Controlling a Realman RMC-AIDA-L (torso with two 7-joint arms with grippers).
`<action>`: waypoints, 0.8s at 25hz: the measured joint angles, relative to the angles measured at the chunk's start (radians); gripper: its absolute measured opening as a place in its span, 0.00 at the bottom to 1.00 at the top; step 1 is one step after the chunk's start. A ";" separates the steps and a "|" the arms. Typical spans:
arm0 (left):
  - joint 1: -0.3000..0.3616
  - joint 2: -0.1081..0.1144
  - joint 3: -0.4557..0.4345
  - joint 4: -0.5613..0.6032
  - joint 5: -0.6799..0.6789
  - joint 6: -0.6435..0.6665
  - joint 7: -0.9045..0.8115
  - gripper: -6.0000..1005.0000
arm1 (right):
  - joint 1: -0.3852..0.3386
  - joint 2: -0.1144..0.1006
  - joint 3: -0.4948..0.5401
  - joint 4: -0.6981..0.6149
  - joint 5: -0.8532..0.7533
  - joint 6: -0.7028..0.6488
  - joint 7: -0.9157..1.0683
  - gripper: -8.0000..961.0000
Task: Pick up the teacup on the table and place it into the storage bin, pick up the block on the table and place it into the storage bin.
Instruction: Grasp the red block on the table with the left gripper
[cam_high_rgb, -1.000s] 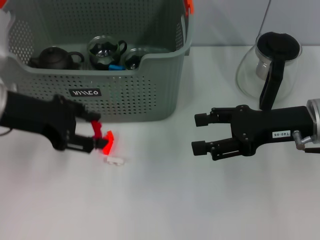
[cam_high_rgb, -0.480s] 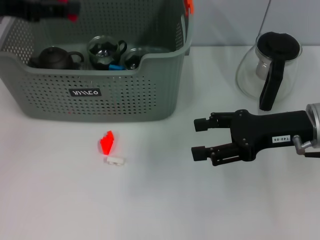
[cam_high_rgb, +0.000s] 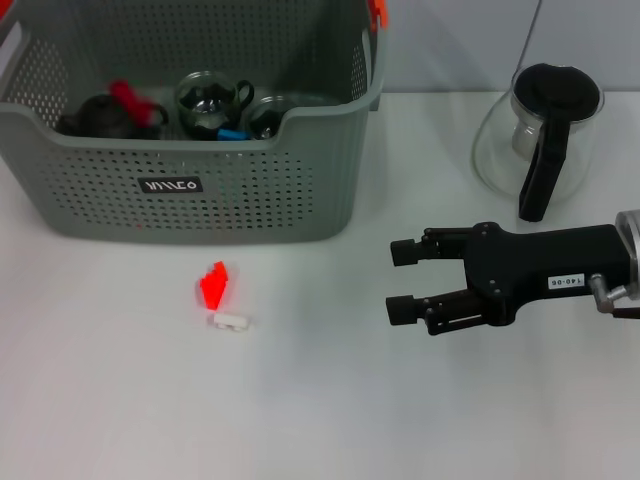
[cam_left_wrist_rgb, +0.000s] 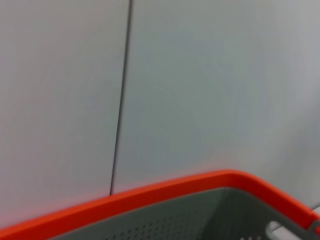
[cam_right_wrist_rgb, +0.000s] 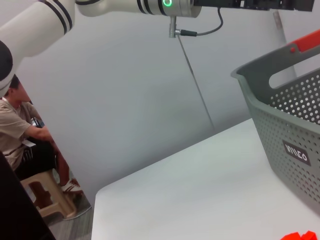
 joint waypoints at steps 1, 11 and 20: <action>0.007 -0.001 -0.004 0.021 -0.018 0.022 -0.002 0.78 | 0.000 0.000 0.000 0.000 0.000 -0.001 0.000 0.95; 0.140 -0.062 0.043 0.227 -0.241 0.594 0.191 0.93 | -0.010 -0.004 0.022 0.004 0.006 0.000 -0.020 0.95; 0.283 -0.138 0.207 0.238 -0.122 0.596 0.388 0.93 | -0.021 -0.003 0.028 0.005 0.006 0.004 -0.025 0.95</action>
